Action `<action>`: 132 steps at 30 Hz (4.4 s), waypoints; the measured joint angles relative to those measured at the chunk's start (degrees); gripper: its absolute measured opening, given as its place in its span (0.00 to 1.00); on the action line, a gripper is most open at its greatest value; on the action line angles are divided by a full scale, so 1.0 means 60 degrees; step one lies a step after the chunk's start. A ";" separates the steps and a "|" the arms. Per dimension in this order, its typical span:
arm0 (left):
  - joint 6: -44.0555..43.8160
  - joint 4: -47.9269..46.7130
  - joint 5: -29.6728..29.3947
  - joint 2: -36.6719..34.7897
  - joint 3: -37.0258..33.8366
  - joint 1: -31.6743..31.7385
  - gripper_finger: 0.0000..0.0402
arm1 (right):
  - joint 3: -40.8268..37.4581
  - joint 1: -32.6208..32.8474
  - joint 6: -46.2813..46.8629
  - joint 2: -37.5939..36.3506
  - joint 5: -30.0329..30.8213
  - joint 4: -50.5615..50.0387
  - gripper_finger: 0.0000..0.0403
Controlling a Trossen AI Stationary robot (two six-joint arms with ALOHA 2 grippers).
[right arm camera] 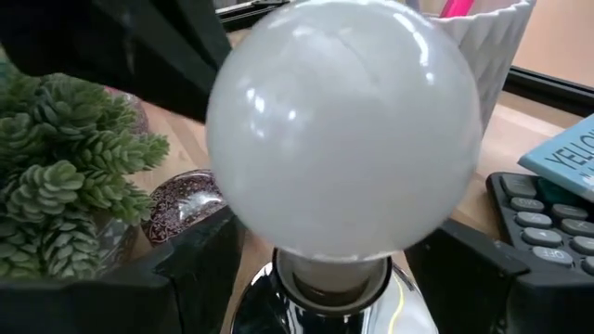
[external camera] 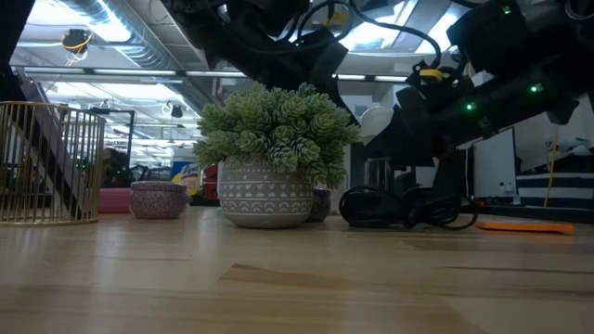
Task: Screw lightbulb
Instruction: Remove the lightbulb from the silver desk lamp
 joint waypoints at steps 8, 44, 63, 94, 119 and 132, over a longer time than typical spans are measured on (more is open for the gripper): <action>0.0000 0.0093 -0.1211 -0.0180 0.0000 0.0241 0.00 | -0.0003 0.0004 0.0002 0.0000 0.0000 -0.0218 0.71; -0.0183 0.0100 -0.0612 -0.0222 0.0000 0.0018 0.00 | -0.0025 0.0000 -0.1005 0.0000 -0.0004 0.0863 0.46; -0.0182 0.0087 -0.0698 -0.0189 0.0000 0.0437 0.00 | 0.0011 0.0004 -0.1002 -0.0026 -0.0681 0.0645 0.55; 0.0068 -0.0588 0.0262 -0.0399 0.0000 -0.0357 0.00 | 0.0000 0.0007 -0.0678 -0.0026 -0.1035 0.0556 0.67; 0.0147 -0.0079 -0.0585 -0.0514 0.0000 -0.0069 0.00 | -0.0004 0.0007 0.0244 -0.1977 -0.2054 -0.2413 0.67; -0.0248 0.0148 0.0583 -0.0317 0.0004 0.0201 0.00 | -0.0004 0.0007 0.0284 -0.2018 -0.2267 -0.2495 0.67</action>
